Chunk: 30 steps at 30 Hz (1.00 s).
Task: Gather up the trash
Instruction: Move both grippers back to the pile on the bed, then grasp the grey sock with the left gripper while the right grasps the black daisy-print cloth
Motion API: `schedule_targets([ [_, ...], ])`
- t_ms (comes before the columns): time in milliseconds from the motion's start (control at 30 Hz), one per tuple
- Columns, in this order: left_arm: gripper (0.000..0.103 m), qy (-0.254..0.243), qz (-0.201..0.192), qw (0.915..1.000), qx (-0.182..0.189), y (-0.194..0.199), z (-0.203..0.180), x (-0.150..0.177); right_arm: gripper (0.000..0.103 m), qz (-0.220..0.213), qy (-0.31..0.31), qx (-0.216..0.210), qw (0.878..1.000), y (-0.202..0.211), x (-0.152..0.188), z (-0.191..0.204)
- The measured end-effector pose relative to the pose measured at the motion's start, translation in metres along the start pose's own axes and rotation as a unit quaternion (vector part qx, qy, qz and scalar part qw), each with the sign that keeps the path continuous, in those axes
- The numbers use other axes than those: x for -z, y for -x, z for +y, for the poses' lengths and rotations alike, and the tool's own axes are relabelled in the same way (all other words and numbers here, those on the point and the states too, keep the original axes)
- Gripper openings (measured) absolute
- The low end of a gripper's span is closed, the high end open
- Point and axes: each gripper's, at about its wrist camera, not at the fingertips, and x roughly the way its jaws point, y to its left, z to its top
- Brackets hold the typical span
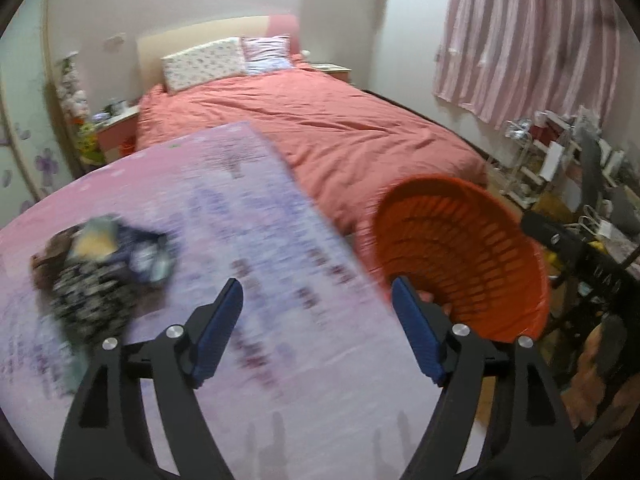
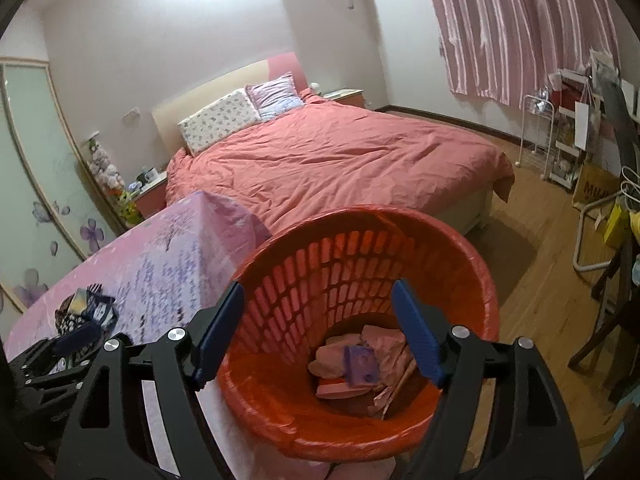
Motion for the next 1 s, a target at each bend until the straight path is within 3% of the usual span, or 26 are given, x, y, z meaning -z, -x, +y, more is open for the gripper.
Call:
schedule_targets([
  [233,0.076,0.055,-0.017,0.9938,-0.095,0.038,0.093,0.032,0.076,0.019,0.041,-0.021,0.999,-0.003,0.014,0.043],
  [400,0.074,0.118,-0.003,0.9844,-0.130,0.040,0.158,0.049,0.076,0.039,0.068,-0.036,0.996,-0.008,0.027,0.073],
  [533,0.064,0.138,0.023,0.9829,-0.119,0.023,0.175,0.053,0.076,0.049,0.091,-0.045,0.994,-0.008,0.036,0.094],
  [633,0.051,0.143,0.041,0.9813,-0.122,0.007,0.179,0.056,0.076,0.055,0.105,-0.049,0.992,-0.008,0.041,0.107],
  [667,0.037,0.145,0.046,0.9805,-0.124,0.003,0.183,0.059,0.076,0.057,0.108,-0.049,0.991,-0.009,0.042,0.112],
  [767,0.013,0.151,0.045,0.9792,-0.128,0.003,0.189,0.061,0.076,0.063,0.117,-0.052,0.990,-0.011,0.046,0.122],
  [833,0.010,0.157,0.047,0.9782,-0.127,0.009,0.198,0.066,0.076,0.066,0.125,-0.055,0.988,-0.013,0.049,0.131],
  [1000,0.010,0.165,0.048,0.9699,-0.173,0.028,0.238,0.085,0.076,0.076,0.145,-0.066,0.984,-0.019,0.057,0.154],
])
